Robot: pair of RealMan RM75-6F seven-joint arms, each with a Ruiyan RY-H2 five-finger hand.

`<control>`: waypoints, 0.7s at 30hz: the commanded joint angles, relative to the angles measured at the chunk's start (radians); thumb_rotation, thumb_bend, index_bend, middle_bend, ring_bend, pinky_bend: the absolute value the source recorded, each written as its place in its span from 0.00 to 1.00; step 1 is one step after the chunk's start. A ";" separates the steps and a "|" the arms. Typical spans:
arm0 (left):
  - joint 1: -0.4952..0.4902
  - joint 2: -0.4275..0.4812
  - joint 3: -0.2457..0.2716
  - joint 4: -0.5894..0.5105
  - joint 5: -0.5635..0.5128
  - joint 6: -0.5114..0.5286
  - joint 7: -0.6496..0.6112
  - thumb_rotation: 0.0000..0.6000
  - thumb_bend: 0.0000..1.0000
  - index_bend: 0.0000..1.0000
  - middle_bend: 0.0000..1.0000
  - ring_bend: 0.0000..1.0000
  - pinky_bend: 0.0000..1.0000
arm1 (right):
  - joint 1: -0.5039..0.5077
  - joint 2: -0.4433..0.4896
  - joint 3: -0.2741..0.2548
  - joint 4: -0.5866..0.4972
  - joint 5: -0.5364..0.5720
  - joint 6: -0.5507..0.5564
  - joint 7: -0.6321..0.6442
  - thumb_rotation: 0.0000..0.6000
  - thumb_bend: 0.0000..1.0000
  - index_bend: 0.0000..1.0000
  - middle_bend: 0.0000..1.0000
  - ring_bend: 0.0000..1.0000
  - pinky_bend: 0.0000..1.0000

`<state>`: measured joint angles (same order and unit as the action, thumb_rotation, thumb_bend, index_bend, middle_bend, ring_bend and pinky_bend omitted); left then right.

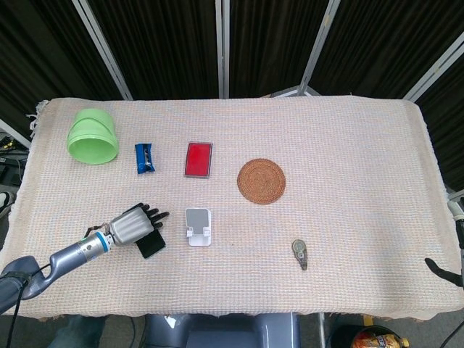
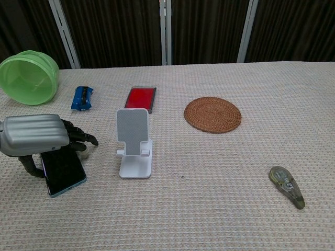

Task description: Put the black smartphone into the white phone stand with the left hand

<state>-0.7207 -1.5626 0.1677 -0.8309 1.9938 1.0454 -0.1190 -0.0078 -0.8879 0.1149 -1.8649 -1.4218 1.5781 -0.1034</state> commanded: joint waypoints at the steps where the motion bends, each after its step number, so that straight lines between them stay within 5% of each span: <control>1: -0.005 -0.008 0.007 0.010 0.000 0.012 -0.003 1.00 0.00 0.45 0.31 0.37 0.40 | 0.000 0.001 0.000 0.001 0.001 -0.002 0.003 1.00 0.00 0.00 0.00 0.00 0.00; 6: -0.003 -0.014 0.012 0.029 0.002 0.071 -0.009 1.00 0.00 0.55 0.39 0.45 0.47 | -0.001 0.004 -0.001 0.002 0.003 -0.003 0.012 1.00 0.00 0.00 0.00 0.00 0.00; 21: -0.028 0.119 -0.042 -0.085 0.000 0.243 0.135 1.00 0.00 0.57 0.39 0.45 0.47 | -0.015 0.023 -0.007 -0.005 -0.024 0.018 0.058 1.00 0.00 0.00 0.00 0.00 0.00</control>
<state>-0.7395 -1.4713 0.1406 -0.8861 1.9884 1.2620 -0.0239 -0.0214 -0.8669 0.1082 -1.8693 -1.4441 1.5938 -0.0480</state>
